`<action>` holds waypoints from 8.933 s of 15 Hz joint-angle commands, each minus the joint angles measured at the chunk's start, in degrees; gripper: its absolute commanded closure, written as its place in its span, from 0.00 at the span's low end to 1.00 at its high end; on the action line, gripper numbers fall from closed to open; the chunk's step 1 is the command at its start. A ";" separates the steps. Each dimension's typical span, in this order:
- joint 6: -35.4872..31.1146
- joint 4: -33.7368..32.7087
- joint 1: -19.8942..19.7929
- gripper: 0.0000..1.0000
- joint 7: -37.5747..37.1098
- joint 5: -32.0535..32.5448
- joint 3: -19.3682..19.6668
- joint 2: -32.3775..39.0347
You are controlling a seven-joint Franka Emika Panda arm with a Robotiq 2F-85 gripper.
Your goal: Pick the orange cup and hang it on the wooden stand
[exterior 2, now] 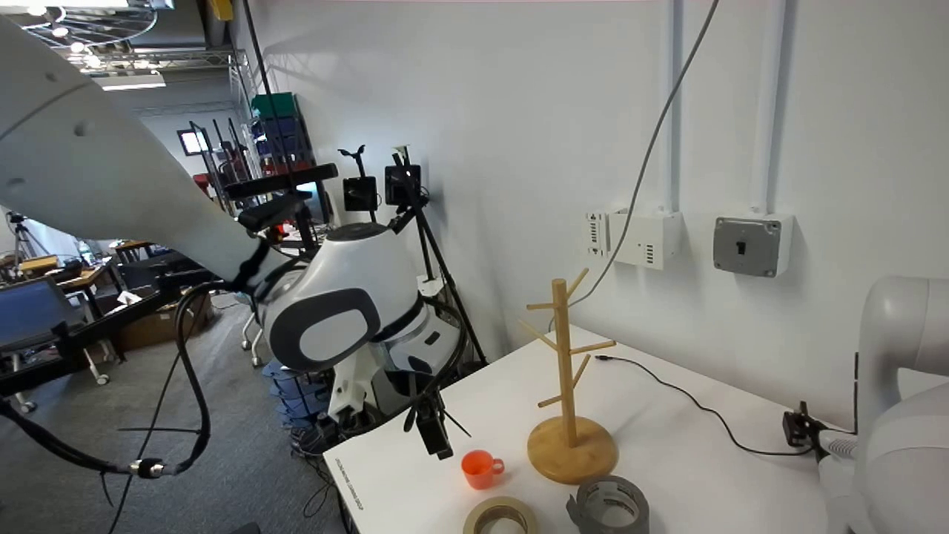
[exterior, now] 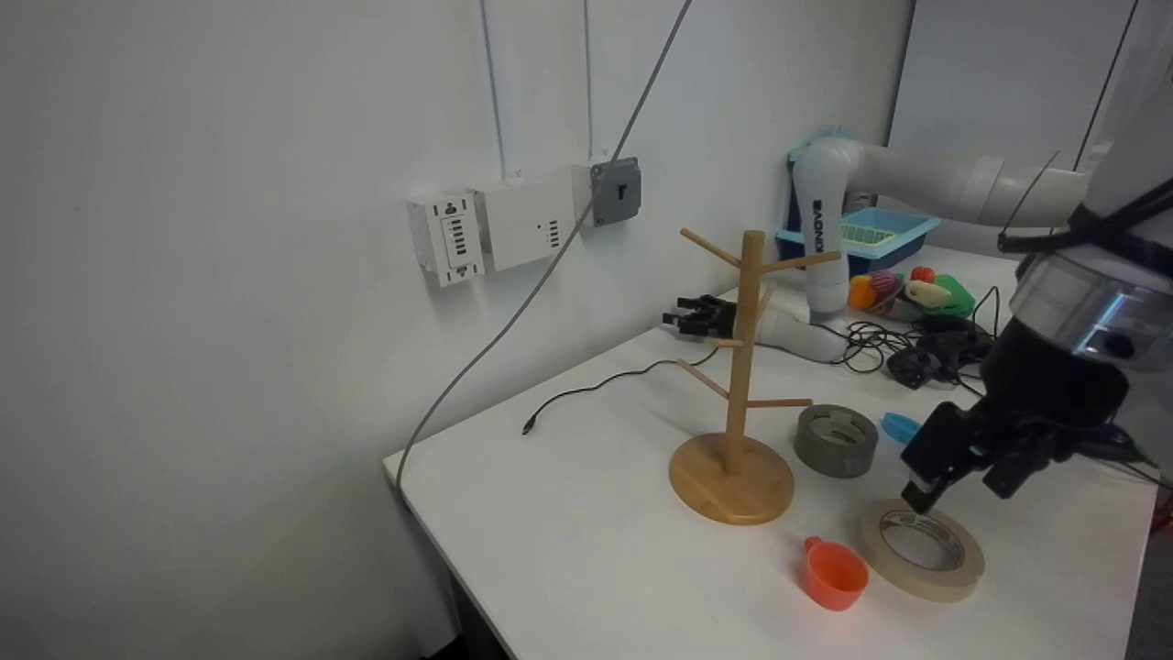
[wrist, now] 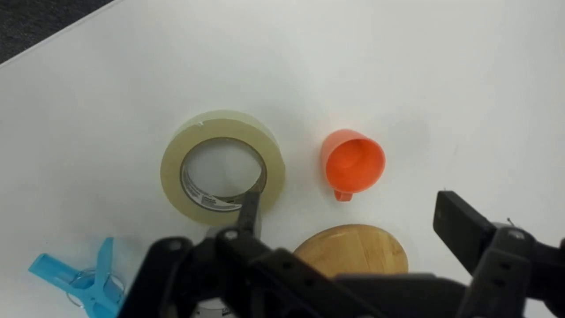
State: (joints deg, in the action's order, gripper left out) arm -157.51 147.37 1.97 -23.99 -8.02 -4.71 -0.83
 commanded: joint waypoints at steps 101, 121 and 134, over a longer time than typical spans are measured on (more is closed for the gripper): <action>-18.48 -7.74 70.48 0.66 -41.67 48.36 74.00 17.88; -16.86 -5.94 78.83 0.66 -30.93 26.06 77.60 31.50; -15.94 -10.13 77.10 0.66 -18.07 6.79 74.07 42.40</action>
State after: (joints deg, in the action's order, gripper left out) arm -174.68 139.59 81.01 -45.33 2.42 71.09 39.06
